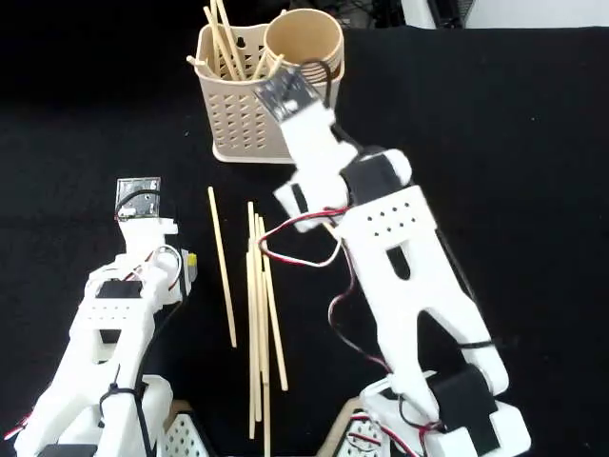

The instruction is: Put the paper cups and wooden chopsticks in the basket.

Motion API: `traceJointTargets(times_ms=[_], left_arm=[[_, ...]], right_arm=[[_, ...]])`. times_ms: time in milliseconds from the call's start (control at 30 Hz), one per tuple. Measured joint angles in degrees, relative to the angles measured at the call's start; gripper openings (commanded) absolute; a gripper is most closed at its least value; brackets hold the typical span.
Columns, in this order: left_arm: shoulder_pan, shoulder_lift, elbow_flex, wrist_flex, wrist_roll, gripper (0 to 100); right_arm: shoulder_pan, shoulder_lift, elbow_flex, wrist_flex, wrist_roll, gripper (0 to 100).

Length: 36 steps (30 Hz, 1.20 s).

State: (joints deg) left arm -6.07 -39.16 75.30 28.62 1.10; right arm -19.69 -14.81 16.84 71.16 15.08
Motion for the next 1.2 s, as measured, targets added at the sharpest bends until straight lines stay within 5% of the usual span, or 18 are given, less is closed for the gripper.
traceJointTargets(times_ms=[333, 667, 1100, 1200], left_arm=[[0.00, 0.00, 0.00, 0.00, 0.00, 20], [0.00, 0.00, 0.00, 0.00, 0.00, 20], [0.00, 0.00, 0.00, 0.00, 0.00, 20], [0.00, 0.00, 0.00, 0.00, 0.00, 20]], right_arm=[[8.62, 3.87, 23.82, -22.42, 13.71, 15.2], [9.85, 22.86, 14.42, -20.40, 14.51, 15.2], [9.93, 24.70, 12.31, -18.99, 17.49, 15.1], [9.93, 24.70, 12.22, -17.85, 17.76, 8.8]])
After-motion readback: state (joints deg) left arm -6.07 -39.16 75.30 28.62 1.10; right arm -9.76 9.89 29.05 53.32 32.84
